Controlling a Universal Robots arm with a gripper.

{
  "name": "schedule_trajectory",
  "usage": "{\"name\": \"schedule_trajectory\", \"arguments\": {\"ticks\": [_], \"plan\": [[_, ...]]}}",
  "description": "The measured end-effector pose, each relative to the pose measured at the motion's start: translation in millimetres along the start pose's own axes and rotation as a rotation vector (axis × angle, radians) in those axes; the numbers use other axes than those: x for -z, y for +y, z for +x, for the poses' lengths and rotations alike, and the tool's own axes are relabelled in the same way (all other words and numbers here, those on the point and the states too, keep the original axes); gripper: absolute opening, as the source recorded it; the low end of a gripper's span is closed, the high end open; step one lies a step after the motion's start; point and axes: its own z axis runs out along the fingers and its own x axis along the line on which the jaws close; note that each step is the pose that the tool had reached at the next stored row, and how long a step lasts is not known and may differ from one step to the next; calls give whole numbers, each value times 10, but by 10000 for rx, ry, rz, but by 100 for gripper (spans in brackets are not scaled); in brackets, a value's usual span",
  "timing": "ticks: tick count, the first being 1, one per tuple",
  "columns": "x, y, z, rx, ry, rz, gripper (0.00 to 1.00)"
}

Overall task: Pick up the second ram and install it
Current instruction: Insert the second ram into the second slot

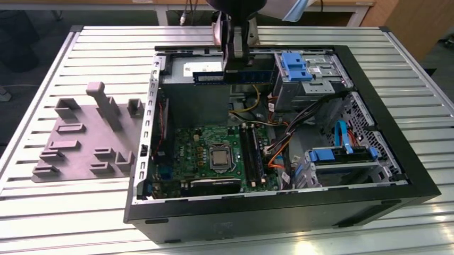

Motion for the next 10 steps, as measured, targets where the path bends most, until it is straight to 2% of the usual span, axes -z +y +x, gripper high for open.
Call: {"name": "schedule_trajectory", "arguments": {"ticks": [7, 10], "plan": [[0, -2, 0, -8, -1, 1, 14], [-4, -2, -1, -415, -1, -2, 14]]}}
